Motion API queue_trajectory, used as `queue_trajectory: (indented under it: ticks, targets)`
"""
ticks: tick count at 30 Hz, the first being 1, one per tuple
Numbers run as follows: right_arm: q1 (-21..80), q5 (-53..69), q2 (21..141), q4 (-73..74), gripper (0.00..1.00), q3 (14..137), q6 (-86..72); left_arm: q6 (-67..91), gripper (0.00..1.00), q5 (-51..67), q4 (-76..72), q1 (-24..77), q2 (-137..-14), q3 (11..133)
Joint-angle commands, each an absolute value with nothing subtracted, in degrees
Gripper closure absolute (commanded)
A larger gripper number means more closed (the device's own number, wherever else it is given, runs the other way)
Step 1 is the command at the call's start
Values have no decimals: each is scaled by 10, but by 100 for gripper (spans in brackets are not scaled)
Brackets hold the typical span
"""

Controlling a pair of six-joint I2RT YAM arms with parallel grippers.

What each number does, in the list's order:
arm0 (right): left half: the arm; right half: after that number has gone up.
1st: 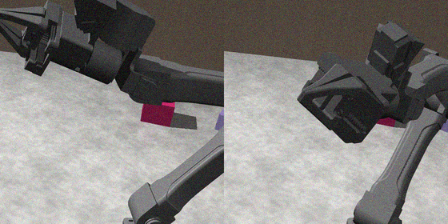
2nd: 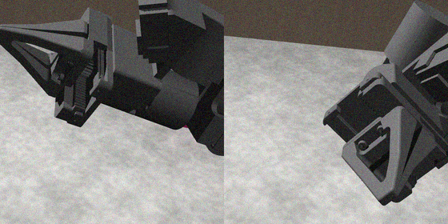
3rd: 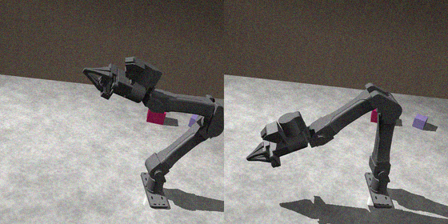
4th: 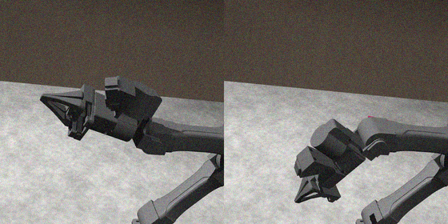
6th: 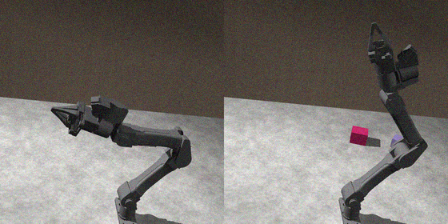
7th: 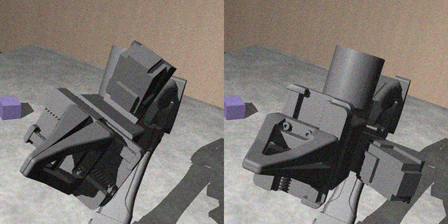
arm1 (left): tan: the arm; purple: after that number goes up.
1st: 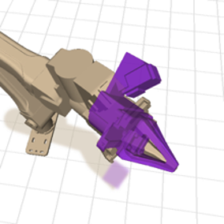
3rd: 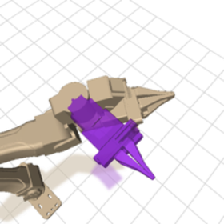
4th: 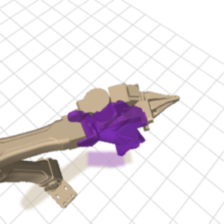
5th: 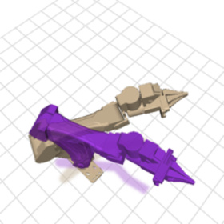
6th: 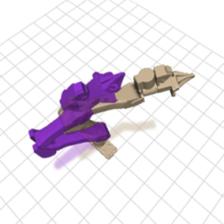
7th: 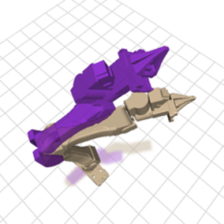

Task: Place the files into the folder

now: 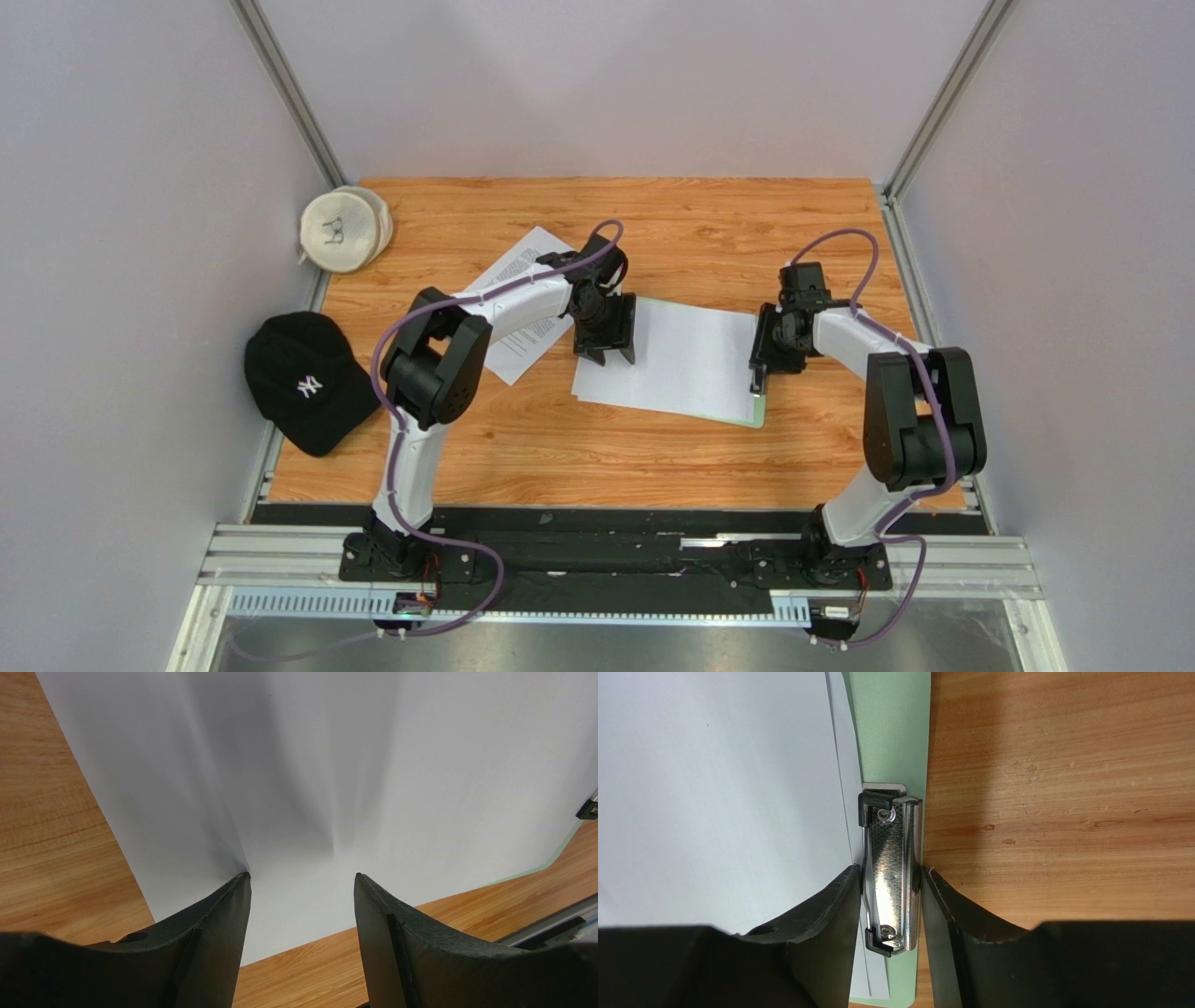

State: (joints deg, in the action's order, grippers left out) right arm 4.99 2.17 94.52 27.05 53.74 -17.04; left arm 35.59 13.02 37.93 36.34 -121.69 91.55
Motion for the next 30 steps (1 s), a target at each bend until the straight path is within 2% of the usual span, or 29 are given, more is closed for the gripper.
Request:
queue_trajectory:
  ticks: [1, 5, 7, 8, 9, 14, 16, 18, 21, 22, 23, 30]
  targets:
    - [49, 7, 968, 261, 60, 537, -153, 343, 35, 127, 383, 362, -1210, 922]
    - [48, 1, 971, 265, 53, 536, -149, 341, 35, 124, 386, 361, -1211, 920]
    - [49, 3, 975, 265, 58, 532, -152, 341, 35, 124, 386, 362, -1211, 920]
    - [49, 3, 976, 263, 64, 530, -155, 341, 35, 126, 386, 362, -1212, 920]
    - [49, 2, 983, 268, 65, 533, -156, 342, 35, 126, 386, 362, -1211, 921]
    - [70, -35, 989, 286, 53, 541, -165, 345, 35, 127, 386, 362, -1215, 923]
    - [78, -61, 995, 295, 53, 544, -170, 346, 35, 128, 386, 362, -1216, 924]
    - [80, -57, 1000, 296, 59, 545, -173, 346, 35, 129, 386, 362, -1215, 923]
    - [77, -27, 1004, 287, 80, 545, -174, 345, 35, 128, 388, 362, -1214, 922]
    - [75, -23, 1006, 289, 93, 548, -176, 345, 35, 127, 388, 361, -1213, 922]
    - [69, -10, 1006, 284, 100, 551, -169, 345, 35, 127, 388, 362, -1212, 923]
    - [43, 132, 987, 223, 100, 518, -158, 343, 35, 131, 394, 362, -1227, 932]
